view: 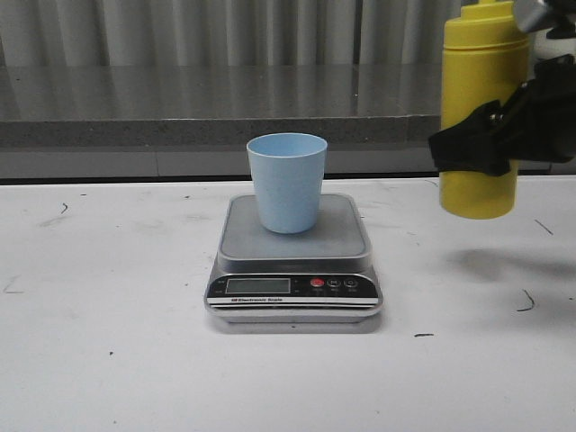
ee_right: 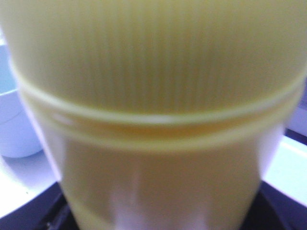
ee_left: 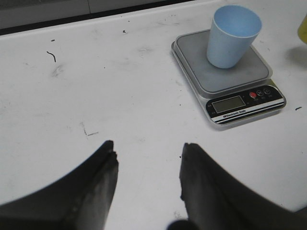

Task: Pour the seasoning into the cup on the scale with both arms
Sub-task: 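Turn the yellow bottle upright with the right gripper, then lower the bottle onto the table beside the scale and open the right gripper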

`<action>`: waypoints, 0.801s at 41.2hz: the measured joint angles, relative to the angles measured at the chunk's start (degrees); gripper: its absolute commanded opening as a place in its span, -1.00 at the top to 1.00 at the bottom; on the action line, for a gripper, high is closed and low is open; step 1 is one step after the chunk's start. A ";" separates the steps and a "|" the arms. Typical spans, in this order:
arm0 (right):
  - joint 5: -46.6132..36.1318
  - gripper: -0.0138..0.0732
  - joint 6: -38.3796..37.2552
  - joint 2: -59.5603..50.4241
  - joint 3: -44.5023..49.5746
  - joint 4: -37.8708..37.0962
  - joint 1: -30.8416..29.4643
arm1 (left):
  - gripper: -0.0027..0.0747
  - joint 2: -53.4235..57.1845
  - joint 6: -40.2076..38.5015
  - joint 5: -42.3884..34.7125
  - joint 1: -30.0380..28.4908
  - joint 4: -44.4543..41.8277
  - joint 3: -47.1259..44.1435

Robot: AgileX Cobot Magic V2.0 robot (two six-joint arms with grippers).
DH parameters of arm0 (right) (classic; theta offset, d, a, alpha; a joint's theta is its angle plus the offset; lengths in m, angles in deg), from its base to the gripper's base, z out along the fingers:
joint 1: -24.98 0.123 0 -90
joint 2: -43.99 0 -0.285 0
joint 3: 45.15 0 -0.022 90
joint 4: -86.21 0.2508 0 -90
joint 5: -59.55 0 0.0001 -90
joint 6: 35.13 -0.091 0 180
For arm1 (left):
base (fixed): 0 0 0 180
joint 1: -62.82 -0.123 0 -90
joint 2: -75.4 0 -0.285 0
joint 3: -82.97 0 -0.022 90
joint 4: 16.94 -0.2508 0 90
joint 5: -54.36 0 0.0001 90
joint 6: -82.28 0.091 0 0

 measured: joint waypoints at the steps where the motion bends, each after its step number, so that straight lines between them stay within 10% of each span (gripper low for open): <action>1: -1.23 -0.10 0.87 0.85 0.00 0.89 0.00 | 0.12 0.00 0.00 0.00 0.00 0.00 0.00; 20: -15.32 -0.12 10.53 14.00 -0.33 11.20 0.00 | 0.12 0.00 0.00 0.00 0.00 0.00 0.00; 33: -15.80 -0.58 10.96 17.48 -0.44 14.68 0.00 | 0.12 0.00 0.00 0.00 0.00 0.00 0.00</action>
